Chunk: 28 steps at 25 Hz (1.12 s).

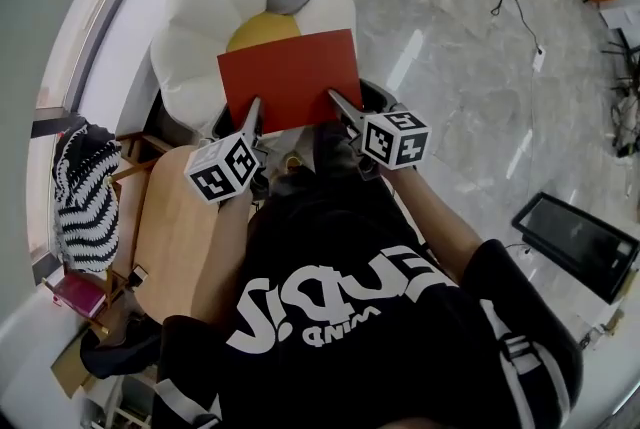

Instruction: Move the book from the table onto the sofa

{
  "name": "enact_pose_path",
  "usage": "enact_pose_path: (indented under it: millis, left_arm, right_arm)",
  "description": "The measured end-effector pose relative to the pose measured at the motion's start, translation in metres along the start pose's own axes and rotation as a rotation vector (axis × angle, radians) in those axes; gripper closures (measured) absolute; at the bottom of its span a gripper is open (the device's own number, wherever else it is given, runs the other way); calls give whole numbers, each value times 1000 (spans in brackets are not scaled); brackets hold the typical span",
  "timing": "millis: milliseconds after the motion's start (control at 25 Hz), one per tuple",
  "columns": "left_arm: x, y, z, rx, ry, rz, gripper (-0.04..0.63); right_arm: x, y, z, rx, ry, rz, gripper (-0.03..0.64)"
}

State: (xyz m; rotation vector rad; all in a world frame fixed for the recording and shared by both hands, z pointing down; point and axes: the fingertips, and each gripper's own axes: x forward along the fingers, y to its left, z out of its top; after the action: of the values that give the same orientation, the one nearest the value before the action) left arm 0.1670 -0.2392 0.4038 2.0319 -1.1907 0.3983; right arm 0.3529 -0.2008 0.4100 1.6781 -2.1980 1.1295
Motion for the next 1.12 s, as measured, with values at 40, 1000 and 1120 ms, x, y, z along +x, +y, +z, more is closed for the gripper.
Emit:
enact_pose_path:
  millis: [40,1000,1120]
  left_arm:
    - [8,1,4,-13,0,12,351]
    - [104,57,55,-218,-63,231,351]
    - [115,74,54,-227,-44,229,351]
  right_arm:
    - [8,-5,7,-8,13,9,356]
    - [162,-41,82,-130,210,187,356]
    - [180,-41,76,-121,221,174,356]
